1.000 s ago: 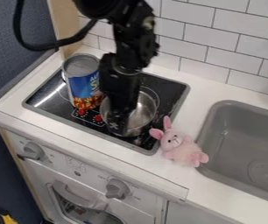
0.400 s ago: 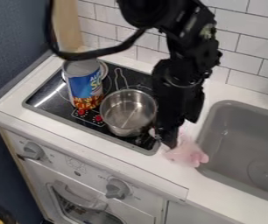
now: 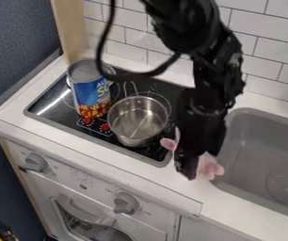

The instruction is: Put the pink rabbit into the silver pot

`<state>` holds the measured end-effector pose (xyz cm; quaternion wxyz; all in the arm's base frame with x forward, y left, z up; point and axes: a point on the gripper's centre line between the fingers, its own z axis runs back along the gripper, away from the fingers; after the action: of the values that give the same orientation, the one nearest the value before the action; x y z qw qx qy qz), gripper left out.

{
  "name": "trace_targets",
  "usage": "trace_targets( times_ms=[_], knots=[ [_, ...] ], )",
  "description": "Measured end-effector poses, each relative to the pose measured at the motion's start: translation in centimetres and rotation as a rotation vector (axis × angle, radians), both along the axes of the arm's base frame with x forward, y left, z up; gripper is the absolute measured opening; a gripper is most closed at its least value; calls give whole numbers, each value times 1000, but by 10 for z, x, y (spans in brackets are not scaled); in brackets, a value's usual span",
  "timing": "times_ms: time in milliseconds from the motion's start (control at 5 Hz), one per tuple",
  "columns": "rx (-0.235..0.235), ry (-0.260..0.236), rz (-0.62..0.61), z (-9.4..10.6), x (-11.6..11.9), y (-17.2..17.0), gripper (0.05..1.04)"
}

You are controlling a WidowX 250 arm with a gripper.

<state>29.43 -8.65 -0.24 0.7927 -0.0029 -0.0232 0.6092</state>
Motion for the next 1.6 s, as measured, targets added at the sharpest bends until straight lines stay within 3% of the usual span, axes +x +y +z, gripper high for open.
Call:
trace_targets(
  times_ms=[200, 400, 800, 1000, 1400, 1600],
  knots=[
    [-13, 24, -21, -13, 2, -4, 1001],
    [17, 26, -23, -20, 7, -3, 953],
    [29, 3, 6, -23, 6, -1, 388],
    [37, 4, 8, -23, 4, 0, 246],
    [8, 14, -19, -12, 4, 1, 172],
    [-45, -77, -5, 18, 26, -2, 168]
  ],
)
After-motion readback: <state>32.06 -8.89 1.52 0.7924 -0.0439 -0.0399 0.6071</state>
